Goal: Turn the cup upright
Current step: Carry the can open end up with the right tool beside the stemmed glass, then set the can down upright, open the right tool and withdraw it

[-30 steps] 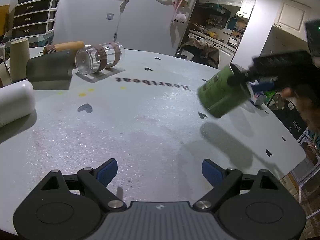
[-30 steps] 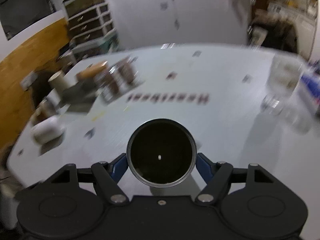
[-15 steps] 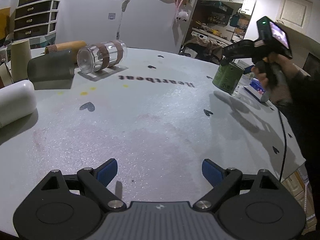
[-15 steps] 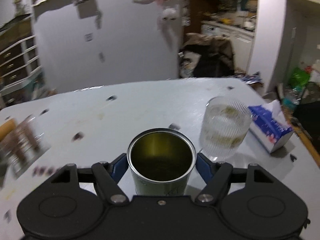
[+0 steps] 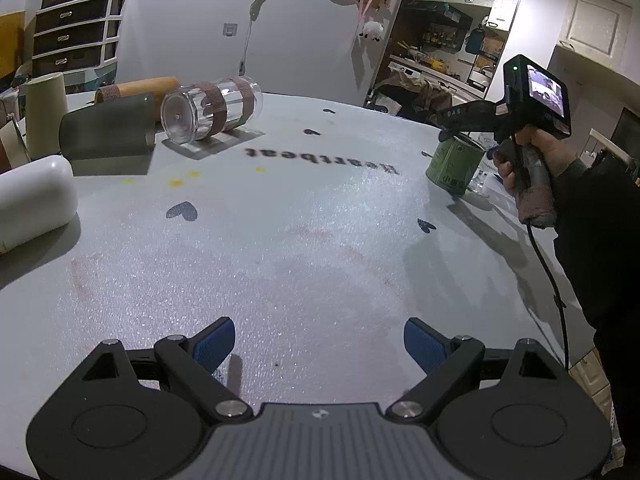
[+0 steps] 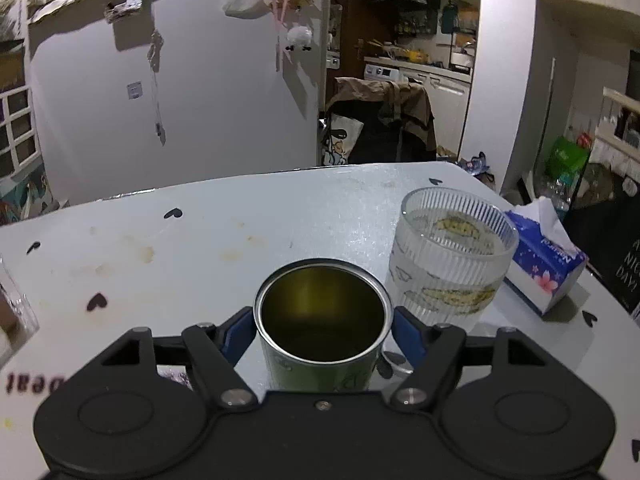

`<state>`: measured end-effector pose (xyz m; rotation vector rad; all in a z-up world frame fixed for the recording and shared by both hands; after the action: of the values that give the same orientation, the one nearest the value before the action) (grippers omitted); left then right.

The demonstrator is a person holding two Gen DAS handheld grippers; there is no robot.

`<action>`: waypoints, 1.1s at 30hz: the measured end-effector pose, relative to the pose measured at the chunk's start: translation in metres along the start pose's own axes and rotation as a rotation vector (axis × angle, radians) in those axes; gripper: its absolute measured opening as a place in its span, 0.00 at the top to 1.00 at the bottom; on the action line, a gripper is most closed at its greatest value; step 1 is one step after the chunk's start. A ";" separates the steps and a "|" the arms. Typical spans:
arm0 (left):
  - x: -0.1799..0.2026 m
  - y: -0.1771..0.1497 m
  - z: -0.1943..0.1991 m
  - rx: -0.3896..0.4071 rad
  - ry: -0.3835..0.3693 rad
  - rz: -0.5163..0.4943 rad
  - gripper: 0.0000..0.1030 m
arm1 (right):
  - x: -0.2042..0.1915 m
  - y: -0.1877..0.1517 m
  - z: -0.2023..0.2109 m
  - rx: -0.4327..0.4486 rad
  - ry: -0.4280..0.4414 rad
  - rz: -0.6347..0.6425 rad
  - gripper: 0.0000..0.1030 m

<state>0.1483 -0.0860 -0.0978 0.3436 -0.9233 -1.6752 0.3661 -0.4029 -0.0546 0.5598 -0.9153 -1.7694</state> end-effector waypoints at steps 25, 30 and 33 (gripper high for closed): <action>0.032 0.033 0.022 0.165 0.032 -0.114 0.03 | 0.059 -0.083 0.225 0.277 0.250 -0.058 0.09; 0.041 0.033 0.031 0.218 0.033 -0.150 0.00 | 0.064 -0.114 0.247 0.340 0.211 -0.032 0.07; 0.045 0.033 0.035 0.243 0.033 -0.164 0.00 | 0.064 -0.131 0.259 0.369 0.201 -0.018 0.01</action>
<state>0.1334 -0.1152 -0.0408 0.6231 -1.1014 -1.7023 0.0781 -0.3541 -0.0005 0.9668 -1.1026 -1.5322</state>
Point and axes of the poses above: each gripper's, at about its wrist camera, not at the fingertips, and z roughly against the way its jaws point, x to its right, y to its top, the point moved 9 cm from there along -z, roughly the way its jaws point, and after that the axes turned 1 degree about -y, right-handed, at the moved point
